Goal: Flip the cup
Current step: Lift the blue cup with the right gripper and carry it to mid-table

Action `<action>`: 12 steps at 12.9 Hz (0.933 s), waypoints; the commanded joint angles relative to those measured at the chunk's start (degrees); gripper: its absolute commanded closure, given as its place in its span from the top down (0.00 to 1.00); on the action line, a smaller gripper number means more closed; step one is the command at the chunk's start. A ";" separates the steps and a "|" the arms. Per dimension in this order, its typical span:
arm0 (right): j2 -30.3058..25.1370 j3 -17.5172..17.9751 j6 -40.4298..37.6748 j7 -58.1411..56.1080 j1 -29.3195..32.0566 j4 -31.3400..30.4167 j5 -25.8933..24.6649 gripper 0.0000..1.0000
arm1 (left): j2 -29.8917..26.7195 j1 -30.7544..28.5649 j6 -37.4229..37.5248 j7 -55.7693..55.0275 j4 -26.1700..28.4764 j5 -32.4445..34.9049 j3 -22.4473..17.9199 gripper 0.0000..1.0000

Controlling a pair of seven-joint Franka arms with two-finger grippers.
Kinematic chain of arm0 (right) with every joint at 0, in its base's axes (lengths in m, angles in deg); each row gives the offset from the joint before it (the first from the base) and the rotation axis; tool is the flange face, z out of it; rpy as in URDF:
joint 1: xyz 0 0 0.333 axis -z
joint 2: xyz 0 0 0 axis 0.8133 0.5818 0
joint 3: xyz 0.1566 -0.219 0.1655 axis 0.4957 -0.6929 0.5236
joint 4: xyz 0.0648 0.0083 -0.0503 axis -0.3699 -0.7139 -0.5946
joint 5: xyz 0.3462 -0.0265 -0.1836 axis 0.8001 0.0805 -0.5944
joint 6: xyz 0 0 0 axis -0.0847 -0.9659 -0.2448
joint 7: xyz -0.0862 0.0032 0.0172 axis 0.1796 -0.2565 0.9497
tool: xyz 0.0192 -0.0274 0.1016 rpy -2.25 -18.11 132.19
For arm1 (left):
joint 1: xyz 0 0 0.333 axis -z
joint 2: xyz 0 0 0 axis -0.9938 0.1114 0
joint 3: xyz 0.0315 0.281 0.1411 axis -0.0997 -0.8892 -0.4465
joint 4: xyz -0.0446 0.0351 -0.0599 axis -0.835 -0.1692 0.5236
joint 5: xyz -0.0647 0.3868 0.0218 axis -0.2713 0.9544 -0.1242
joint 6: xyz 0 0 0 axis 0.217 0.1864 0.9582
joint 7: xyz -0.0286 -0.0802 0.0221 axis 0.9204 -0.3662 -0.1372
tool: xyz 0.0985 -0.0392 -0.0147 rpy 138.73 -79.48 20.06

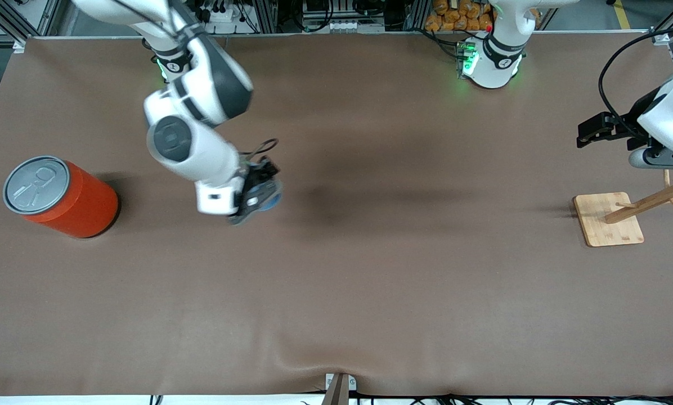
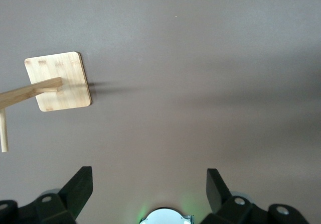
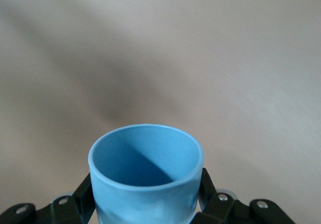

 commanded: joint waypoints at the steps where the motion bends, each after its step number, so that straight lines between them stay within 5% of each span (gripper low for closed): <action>1: 1.58 -0.41 1.22 -0.84 -2.85 2.54 -0.65 0.00 | 0.30 -0.02 -0.19 -0.60 -0.48 -0.18 0.19 1.00; 4: 2.46 -0.50 6.40 -1.28 -6.44 2.63 -1.26 0.00 | 0.30 -0.02 -0.19 -0.60 -0.48 -0.18 0.19 1.00; 12: 18.88 -0.76 10.01 -0.75 -25.07 14.75 -25.94 0.00 | 0.30 -0.02 -0.19 -0.60 -0.39 -0.18 0.19 1.00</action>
